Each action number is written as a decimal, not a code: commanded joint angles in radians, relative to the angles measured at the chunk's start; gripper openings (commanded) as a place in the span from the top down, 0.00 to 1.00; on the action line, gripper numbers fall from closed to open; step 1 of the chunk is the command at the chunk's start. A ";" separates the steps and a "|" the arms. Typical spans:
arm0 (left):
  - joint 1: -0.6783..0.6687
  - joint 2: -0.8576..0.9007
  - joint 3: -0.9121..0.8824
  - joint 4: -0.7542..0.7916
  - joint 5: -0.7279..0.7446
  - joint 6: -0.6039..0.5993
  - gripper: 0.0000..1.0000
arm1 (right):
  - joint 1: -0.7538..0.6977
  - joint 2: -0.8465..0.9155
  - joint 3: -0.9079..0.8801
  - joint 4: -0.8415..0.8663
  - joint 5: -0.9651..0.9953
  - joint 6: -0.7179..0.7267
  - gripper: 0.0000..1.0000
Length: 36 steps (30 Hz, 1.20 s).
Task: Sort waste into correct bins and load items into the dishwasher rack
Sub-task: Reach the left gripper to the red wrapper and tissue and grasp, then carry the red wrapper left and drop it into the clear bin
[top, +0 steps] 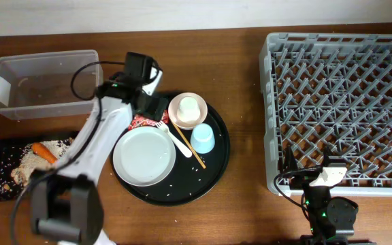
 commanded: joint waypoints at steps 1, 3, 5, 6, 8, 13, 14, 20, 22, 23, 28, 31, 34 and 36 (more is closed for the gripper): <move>0.004 0.115 0.011 0.021 -0.098 0.122 0.02 | -0.005 -0.006 -0.005 -0.004 0.004 0.000 0.01; 0.004 0.138 0.011 0.022 -0.098 0.122 0.11 | -0.005 -0.006 -0.005 -0.004 0.004 0.000 0.01; 0.004 0.159 0.011 0.029 -0.097 0.122 0.25 | -0.005 -0.006 -0.005 -0.004 0.004 0.000 0.01; 0.004 0.168 0.011 0.033 -0.092 0.123 0.26 | -0.005 -0.006 -0.005 -0.004 0.004 0.000 0.01; 0.004 0.187 0.008 0.031 -0.080 0.123 0.26 | -0.005 -0.006 -0.005 -0.004 0.005 0.000 0.01; 0.004 0.187 -0.001 0.033 -0.034 0.123 0.31 | -0.005 -0.006 -0.005 -0.004 0.005 0.000 0.01; 0.004 0.187 -0.006 0.037 -0.034 0.123 0.32 | -0.005 -0.006 -0.005 -0.004 0.004 0.000 0.01; 0.004 0.187 -0.029 0.035 -0.011 0.123 0.57 | -0.005 -0.006 -0.005 -0.004 0.004 0.000 0.01; 0.004 0.187 -0.029 0.036 -0.011 0.123 0.57 | -0.005 -0.006 -0.005 -0.004 0.004 0.000 0.01; 0.004 0.187 -0.029 0.035 -0.011 0.123 0.58 | -0.005 -0.006 -0.005 -0.004 0.004 0.000 0.01; 0.004 0.187 -0.029 0.029 -0.012 0.122 0.77 | -0.005 -0.006 -0.005 -0.004 0.004 0.000 0.01; 0.004 0.187 -0.028 0.033 -0.019 0.123 1.00 | -0.005 -0.006 -0.005 -0.004 0.004 0.000 0.01; 0.004 0.182 -0.012 0.027 -0.015 0.121 1.00 | -0.005 -0.006 -0.005 -0.004 0.004 0.000 0.01; 0.004 0.153 -0.003 0.020 -0.004 0.097 1.00 | -0.005 -0.006 -0.005 -0.004 0.004 0.000 0.01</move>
